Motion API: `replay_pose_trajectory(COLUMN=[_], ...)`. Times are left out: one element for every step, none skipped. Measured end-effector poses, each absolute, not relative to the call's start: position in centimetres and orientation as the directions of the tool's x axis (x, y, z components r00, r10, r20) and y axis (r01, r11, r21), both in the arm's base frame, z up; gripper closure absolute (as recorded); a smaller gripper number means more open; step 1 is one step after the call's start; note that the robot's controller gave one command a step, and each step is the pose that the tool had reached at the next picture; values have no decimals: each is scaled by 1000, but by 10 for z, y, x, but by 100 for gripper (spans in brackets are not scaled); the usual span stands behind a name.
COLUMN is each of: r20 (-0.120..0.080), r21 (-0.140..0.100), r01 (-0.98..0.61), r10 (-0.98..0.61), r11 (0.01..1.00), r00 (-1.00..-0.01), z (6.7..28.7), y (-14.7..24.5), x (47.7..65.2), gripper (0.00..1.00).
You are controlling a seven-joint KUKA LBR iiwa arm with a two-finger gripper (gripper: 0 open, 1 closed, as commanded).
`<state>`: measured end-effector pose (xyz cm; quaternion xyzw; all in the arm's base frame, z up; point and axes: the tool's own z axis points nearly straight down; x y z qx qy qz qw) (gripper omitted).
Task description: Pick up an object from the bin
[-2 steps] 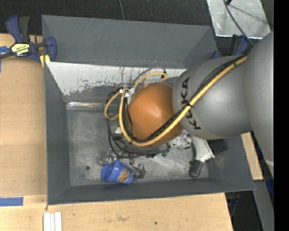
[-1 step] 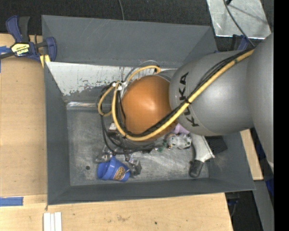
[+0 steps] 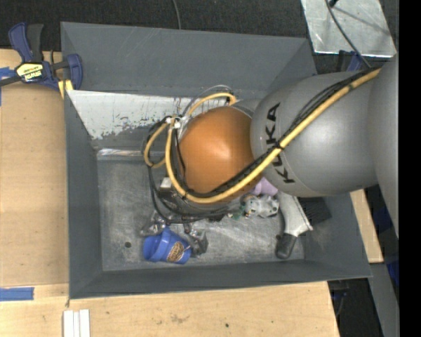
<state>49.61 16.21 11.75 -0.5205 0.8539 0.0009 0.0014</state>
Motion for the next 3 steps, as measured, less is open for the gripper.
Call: replay_pose_trajectory(r20=[1, -7, -5], r21=[4, -9, -4], r01=[-894, -927, -878], r10=[-894, -927, -878], r11=[448, 375, 479], r00=[-448, -374, -479], z=[173, 147, 92], y=[156, 121, 125], x=[499, 502, 539], gripper=[100, 100, 100])
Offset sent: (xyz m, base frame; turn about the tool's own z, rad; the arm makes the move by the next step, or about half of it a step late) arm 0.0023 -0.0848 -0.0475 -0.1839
